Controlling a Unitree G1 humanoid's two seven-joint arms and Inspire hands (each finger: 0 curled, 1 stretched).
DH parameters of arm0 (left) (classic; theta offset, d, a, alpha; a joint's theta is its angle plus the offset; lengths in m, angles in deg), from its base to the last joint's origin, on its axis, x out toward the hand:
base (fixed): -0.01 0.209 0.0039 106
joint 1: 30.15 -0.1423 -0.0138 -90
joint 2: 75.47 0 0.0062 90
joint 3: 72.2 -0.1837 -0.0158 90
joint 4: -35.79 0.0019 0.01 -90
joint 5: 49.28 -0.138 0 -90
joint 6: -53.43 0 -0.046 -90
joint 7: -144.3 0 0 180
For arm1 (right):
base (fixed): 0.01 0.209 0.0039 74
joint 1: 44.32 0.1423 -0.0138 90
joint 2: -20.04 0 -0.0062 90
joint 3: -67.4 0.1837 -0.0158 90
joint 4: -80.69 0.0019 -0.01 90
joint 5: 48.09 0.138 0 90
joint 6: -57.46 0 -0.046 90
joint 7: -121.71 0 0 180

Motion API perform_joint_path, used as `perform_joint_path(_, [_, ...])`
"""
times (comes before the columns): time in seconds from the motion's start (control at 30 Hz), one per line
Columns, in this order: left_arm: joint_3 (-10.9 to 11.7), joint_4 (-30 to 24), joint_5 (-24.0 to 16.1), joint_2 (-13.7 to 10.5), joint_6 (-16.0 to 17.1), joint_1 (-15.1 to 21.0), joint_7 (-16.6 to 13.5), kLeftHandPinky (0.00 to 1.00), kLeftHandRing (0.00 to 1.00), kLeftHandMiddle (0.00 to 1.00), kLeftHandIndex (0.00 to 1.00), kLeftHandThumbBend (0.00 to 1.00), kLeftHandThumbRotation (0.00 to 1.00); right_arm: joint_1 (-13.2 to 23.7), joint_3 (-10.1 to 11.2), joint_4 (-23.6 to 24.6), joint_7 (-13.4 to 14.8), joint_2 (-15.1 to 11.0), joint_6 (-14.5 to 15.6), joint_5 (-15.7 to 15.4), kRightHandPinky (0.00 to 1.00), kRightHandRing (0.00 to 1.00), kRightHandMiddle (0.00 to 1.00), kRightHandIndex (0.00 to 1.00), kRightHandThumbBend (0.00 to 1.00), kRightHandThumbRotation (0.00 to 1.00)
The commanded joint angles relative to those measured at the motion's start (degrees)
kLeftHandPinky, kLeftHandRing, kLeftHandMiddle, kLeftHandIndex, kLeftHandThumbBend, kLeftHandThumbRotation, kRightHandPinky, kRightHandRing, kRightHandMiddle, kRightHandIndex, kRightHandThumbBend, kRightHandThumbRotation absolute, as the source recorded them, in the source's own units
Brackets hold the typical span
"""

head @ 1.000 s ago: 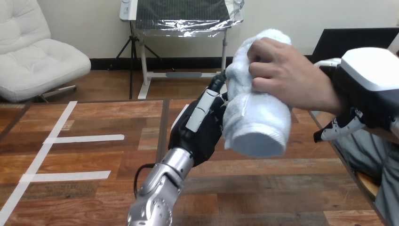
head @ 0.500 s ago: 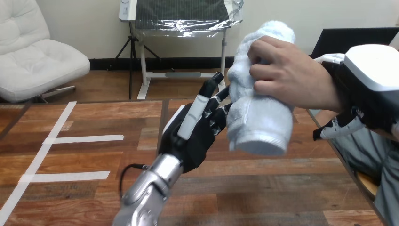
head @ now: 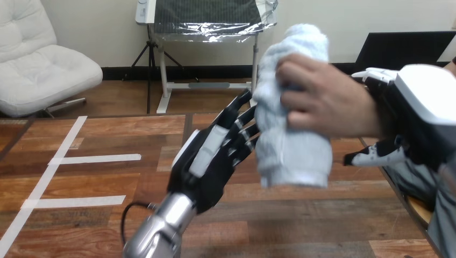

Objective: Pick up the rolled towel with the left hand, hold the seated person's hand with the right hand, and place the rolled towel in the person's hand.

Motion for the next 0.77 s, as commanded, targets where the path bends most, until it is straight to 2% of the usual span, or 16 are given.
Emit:
perform_joint_path(0.0, [0.63,-13.40,-0.07,-0.36,2.81,-3.41,-0.85,0.64,0.72,0.79,0.86,0.65,0.58,-1.68,-1.13,8.39,10.06,7.88,-7.81,2.76,0.77,0.91,0.91,0.83,0.65,0.00])
perform_joint_path(0.1, [0.20,-16.22,-3.30,-0.83,4.40,-5.96,-3.25,0.62,0.71,0.77,0.85,0.60,0.59,-3.33,-2.08,8.35,12.27,10.12,-9.32,3.52,0.77,0.93,0.93,0.84,0.58,0.00])
perform_joint_path(0.13, [0.33,-16.09,-4.37,-0.62,6.76,-6.64,-3.41,0.61,0.71,0.77,0.85,0.59,0.60,-3.98,-2.71,8.03,13.84,11.36,-10.60,4.06,0.77,0.93,0.93,0.85,0.56,0.00])
perform_joint_path(0.2, [0.50,-15.88,-5.35,-0.28,9.40,-7.36,-3.40,0.58,0.69,0.76,0.84,0.52,0.61,-4.75,-3.31,7.69,15.62,12.74,-12.25,4.63,0.78,0.96,0.95,0.86,0.49,0.00])
perform_joint_path(0.3, [0.48,-17.72,-5.83,0.22,9.68,-9.49,-4.60,0.57,0.69,0.76,0.84,0.48,0.61,-5.81,-4.61,6.38,18.69,14.43,-15.80,4.96,0.79,0.98,0.97,0.87,0.43,0.00])
perform_joint_path(0.33, [0.42,-18.11,-7.01,0.44,10.88,-10.38,-5.43,0.57,0.69,0.76,0.84,0.47,0.61,-6.32,-5.42,5.79,19.95,15.25,-17.05,4.94,0.80,0.98,0.98,0.88,0.42,0.00])
perform_joint_path(0.47, [0.08,-18.33,-11.12,1.20,16.31,-12.66,-7.73,0.57,0.69,0.77,0.84,0.40,0.63,-7.85,-7.47,4.01,23.37,17.25,-20.52,3.53,0.90,0.99,0.99,0.89,0.31,0.00])
perform_joint_path(0.57, [-0.17,-18.34,-12.22,1.73,18.15,-13.83,-8.92,0.58,0.69,0.77,0.84,0.37,0.63,-8.68,-8.49,3.01,25.19,18.48,-22.20,2.62,0.93,1.00,0.99,0.89,0.28,0.00])
perform_joint_path(0.73, [-0.81,-17.43,-17.36,2.76,24.21,-15.71,-12.74,0.58,0.69,0.77,0.85,0.34,0.63,-9.81,-10.30,0.25,28.10,20.29,-26.31,2.93,0.96,0.99,0.99,0.88,0.26,0.00])
